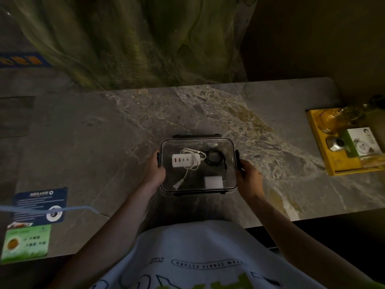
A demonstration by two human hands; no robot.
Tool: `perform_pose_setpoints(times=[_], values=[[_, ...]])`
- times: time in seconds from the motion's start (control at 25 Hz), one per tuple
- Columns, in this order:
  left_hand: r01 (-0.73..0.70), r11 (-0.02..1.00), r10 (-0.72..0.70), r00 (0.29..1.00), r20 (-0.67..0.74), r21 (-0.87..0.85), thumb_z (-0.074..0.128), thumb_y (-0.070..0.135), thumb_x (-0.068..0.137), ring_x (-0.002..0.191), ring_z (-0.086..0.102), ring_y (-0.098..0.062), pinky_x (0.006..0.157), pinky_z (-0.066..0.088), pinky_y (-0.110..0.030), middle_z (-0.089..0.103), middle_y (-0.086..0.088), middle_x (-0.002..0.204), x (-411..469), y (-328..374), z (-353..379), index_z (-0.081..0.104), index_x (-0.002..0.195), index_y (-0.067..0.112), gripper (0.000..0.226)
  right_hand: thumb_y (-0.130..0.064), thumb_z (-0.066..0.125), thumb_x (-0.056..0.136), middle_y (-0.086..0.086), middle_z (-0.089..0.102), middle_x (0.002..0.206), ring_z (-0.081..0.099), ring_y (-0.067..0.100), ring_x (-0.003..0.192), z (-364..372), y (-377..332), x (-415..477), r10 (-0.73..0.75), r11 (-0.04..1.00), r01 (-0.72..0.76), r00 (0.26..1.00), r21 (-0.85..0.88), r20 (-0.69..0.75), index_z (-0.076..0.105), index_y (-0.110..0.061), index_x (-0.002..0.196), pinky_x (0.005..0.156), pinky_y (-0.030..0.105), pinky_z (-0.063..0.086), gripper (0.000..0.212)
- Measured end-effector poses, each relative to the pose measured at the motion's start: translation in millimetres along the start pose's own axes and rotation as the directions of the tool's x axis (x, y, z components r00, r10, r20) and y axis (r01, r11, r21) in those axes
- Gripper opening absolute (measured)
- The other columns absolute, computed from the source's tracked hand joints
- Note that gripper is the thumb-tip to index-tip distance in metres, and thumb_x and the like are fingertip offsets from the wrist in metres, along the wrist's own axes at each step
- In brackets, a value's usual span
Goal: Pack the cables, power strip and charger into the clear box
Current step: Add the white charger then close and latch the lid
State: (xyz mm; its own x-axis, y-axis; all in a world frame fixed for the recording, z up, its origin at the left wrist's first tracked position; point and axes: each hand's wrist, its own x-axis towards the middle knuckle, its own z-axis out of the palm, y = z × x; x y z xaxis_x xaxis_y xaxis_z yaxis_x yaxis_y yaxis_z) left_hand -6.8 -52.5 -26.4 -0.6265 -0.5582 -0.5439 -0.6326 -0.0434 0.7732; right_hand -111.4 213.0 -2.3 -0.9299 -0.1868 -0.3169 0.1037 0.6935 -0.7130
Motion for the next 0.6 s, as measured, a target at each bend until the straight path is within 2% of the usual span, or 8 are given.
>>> perform_pose_setpoints(times=[0.16, 0.32, 0.48, 0.6], values=[[0.011, 1.000, -0.011, 1.000, 0.008, -0.002, 0.063, 0.013, 0.087, 0.104, 0.061, -0.020, 0.082, 0.050, -0.032, 0.066, -0.002, 0.113, -1.2, -2.5, -1.2, 0.053, 0.125, 0.027, 0.042, -0.003, 0.048, 0.092, 0.010, 0.069, 0.114, 0.067, 0.026, 0.099, -0.3, 1.2, -1.2, 0.006, 1.000, -0.006, 1.000, -0.004, 0.010, 0.060, -0.010, 0.123, 0.075, 0.029, 0.049, 0.035], [0.053, 0.998, -0.053, 0.998, 0.027, 0.020, 0.062, 0.010, 0.087, 0.104, 0.062, -0.025, 0.070, 0.050, -0.028, 0.066, -0.005, 0.108, -1.8, -6.6, -2.3, 0.054, 0.120, 0.023, 0.036, 0.000, 0.048, 0.089, 0.012, 0.069, 0.113, 0.066, 0.029, 0.101, -0.8, 1.7, -4.1, 0.009, 1.000, -0.009, 1.000, -0.016, -0.008, 0.062, -0.009, 0.121, 0.078, 0.032, 0.051, 0.036], [0.083, 0.996, -0.084, 0.996, 0.038, 0.027, 0.062, 0.018, 0.090, 0.108, 0.059, -0.027, 0.080, 0.050, -0.037, 0.062, -0.010, 0.118, -4.4, -8.2, -3.5, 0.050, 0.126, 0.020, 0.038, 0.004, 0.047, 0.087, 0.013, 0.070, 0.112, 0.067, 0.030, 0.099, -0.2, 1.4, -6.6, -0.017, 1.000, 0.017, 1.000, -0.011, -0.016, 0.063, -0.008, 0.120, 0.080, 0.037, 0.054, 0.038], [0.079, 0.997, -0.080, 0.997, 0.015, 0.020, 0.061, 0.016, 0.090, 0.109, 0.059, -0.026, 0.082, 0.049, -0.036, 0.062, -0.009, 0.118, -6.9, -8.3, -1.8, 0.050, 0.126, 0.021, 0.038, 0.000, 0.047, 0.089, 0.015, 0.071, 0.109, 0.067, 0.034, 0.097, 3.0, 4.9, -4.0, 0.006, 0.999, -0.007, 0.999, -0.050, -0.031, 0.063, -0.011, 0.119, 0.080, 0.045, 0.056, 0.036]])
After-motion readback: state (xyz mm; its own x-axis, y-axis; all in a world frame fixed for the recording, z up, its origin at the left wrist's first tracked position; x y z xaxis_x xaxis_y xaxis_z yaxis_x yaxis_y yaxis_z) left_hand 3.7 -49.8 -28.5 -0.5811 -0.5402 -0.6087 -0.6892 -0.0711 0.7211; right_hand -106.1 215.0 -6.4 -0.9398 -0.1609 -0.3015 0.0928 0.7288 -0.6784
